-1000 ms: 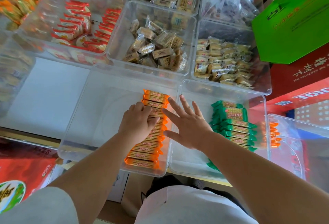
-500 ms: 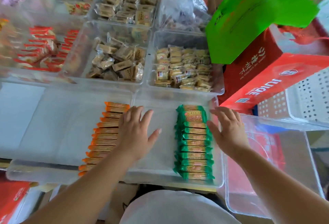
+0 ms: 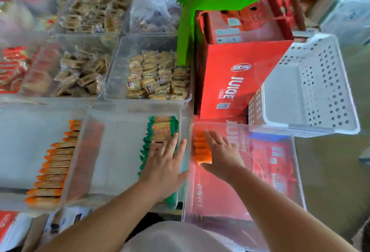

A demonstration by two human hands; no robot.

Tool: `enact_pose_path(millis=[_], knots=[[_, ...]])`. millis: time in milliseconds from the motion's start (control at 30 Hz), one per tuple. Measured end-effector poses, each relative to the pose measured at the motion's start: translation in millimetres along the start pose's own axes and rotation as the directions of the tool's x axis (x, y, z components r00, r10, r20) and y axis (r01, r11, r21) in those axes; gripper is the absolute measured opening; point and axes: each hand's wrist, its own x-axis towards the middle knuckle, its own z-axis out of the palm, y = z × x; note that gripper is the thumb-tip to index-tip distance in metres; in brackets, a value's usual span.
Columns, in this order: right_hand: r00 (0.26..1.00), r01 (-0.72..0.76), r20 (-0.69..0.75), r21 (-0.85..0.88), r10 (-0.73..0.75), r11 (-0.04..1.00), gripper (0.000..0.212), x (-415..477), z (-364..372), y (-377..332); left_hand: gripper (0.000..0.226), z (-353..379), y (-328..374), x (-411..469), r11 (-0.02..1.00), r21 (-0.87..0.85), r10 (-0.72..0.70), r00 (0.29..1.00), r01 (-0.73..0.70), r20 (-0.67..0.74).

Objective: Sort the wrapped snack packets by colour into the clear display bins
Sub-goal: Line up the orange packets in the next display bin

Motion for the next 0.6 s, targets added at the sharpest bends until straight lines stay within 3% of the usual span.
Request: enact_pose_path(millis=[200, 467, 600], knots=[[0.997, 0.024, -0.073, -0.017, -0.025, 1.0, 0.079, -1.2, 9.8, 11.7, 0.082, -4.9, 13.5, -6.4, 0.995, 0.019, -0.102, 0.994, 0.102, 0.034], [0.997, 0.078, -0.005, 0.178, -0.079, 0.981, 0.076, -5.5, 21.7, 24.7, 0.08, -2.3, 16.4, -7.4, 0.992, -0.032, -0.116, 0.992, 0.118, 0.054], [0.995, 0.089, 0.028, 0.176, -0.095, 0.98, 0.08, -1.7, 21.7, 22.9, 0.082, -0.9, 14.3, -8.5, 0.99, -0.095, -0.102, 0.992, 0.109, 0.08]])
